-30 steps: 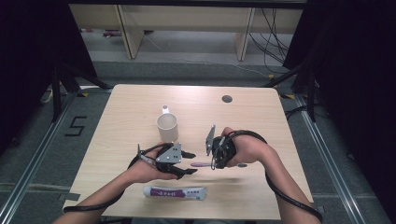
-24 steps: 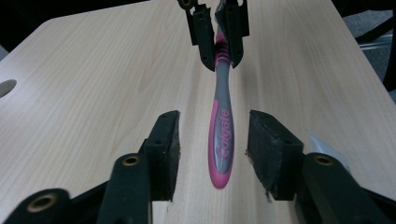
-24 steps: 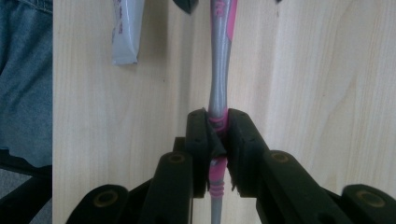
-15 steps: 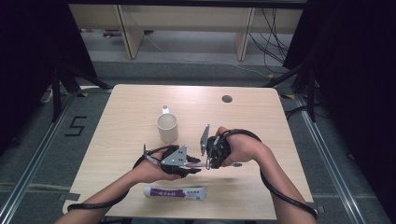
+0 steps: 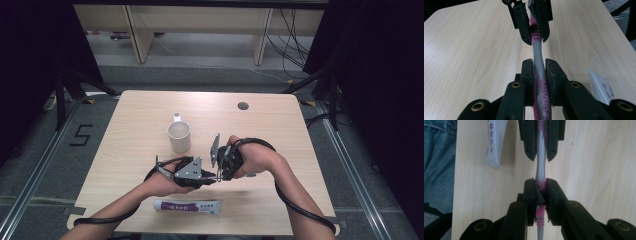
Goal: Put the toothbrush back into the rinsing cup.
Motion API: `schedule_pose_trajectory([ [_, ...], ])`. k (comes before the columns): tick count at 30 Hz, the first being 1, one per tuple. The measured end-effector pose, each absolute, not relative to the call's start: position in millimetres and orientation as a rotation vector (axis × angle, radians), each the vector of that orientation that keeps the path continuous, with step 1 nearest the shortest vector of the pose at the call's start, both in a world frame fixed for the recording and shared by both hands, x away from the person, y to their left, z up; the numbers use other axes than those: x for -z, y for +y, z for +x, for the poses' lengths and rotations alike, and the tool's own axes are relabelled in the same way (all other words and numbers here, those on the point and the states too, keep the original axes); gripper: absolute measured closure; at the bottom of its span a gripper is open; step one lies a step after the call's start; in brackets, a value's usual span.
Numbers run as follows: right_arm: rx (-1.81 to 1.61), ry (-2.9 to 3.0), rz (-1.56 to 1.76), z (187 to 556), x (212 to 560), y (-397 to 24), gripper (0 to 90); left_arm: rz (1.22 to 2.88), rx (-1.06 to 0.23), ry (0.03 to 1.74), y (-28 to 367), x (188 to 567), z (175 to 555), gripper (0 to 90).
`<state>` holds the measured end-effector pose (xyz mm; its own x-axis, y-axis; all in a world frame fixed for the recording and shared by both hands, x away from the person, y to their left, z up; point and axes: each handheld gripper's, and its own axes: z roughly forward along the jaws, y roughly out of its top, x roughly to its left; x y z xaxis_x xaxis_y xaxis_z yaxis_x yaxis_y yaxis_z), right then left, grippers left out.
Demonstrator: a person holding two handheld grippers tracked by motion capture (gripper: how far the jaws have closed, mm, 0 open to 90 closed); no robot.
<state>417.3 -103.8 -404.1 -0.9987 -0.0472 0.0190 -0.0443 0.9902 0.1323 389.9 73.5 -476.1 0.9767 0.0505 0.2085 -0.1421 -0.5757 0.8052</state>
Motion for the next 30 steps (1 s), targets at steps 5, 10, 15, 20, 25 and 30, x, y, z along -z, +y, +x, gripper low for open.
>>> schedule_pose_trajectory([
  [5,0.235,-3.130,0.130,418.7,404.7,-103.2,79.6,2.148,-0.248,-0.044,75.0,474.2,389.1,77.8],
  [10,0.232,-3.121,0.091,417.2,402.3,-104.4,79.4,2.135,-0.256,-0.080,77.2,470.3,389.8,78.0],
  [15,0.207,-3.110,0.094,414.9,400.3,-103.9,79.4,2.135,-0.235,-0.070,77.3,469.6,389.3,78.0],
  [20,0.220,-3.114,0.039,413.5,399.3,-105.7,79.2,2.106,-0.220,-0.048,77.6,468.3,389.7,78.1],
  [25,0.230,-3.120,0.064,414.5,396.8,-105.5,79.0,2.105,-0.220,-0.051,78.7,467.7,390.0,78.2],
  [30,0.233,-3.118,0.063,415.1,397.6,-105.6,77.6,2.096,-0.225,-0.056,78.8,466.7,389.4,78.2],
])
